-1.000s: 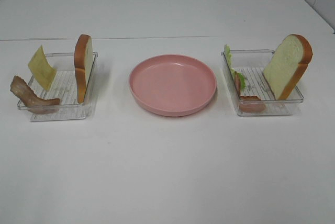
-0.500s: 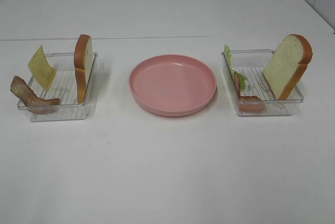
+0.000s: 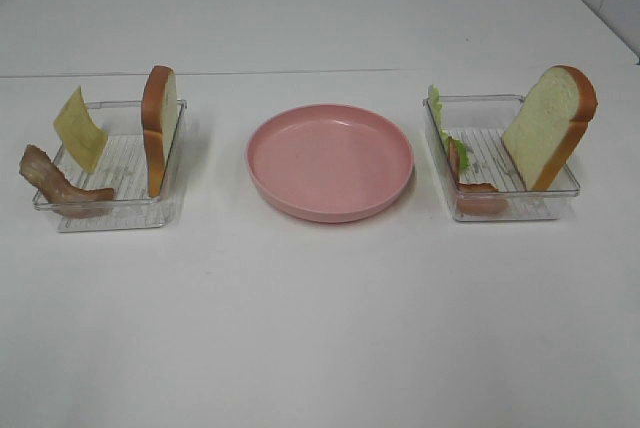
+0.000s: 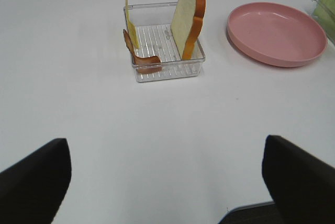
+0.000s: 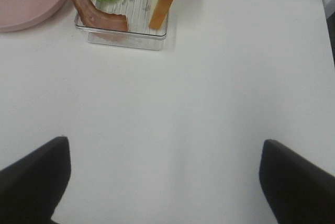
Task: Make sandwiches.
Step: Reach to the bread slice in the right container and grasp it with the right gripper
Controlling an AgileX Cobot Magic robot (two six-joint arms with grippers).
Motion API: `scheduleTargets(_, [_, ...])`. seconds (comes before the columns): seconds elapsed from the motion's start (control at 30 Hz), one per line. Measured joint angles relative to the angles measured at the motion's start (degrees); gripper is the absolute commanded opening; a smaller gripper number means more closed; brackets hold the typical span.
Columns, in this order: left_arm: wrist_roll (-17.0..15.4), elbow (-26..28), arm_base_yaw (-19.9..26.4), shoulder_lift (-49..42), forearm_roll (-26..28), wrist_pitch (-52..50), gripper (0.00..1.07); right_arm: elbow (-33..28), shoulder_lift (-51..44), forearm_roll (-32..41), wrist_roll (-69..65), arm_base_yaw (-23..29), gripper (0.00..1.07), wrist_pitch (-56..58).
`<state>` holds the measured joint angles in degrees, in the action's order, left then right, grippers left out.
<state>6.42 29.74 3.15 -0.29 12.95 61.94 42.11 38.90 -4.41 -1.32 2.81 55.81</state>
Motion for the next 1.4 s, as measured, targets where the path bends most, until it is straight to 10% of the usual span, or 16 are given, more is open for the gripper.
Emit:
scheduleTargets(0.53, [0.0, 0.0, 0.0, 0.0, 0.0, 0.0, 0.91, 26.4, 38.6, 0.0, 0.0, 0.0, 0.95, 6.1])
scheduleTargets(1.4, [0.0, 0.0, 0.0, 0.0, 0.0, 0.0, 0.91, 54.8, 73.7, 4.4, 4.2, -4.9, 0.95, 6.5])
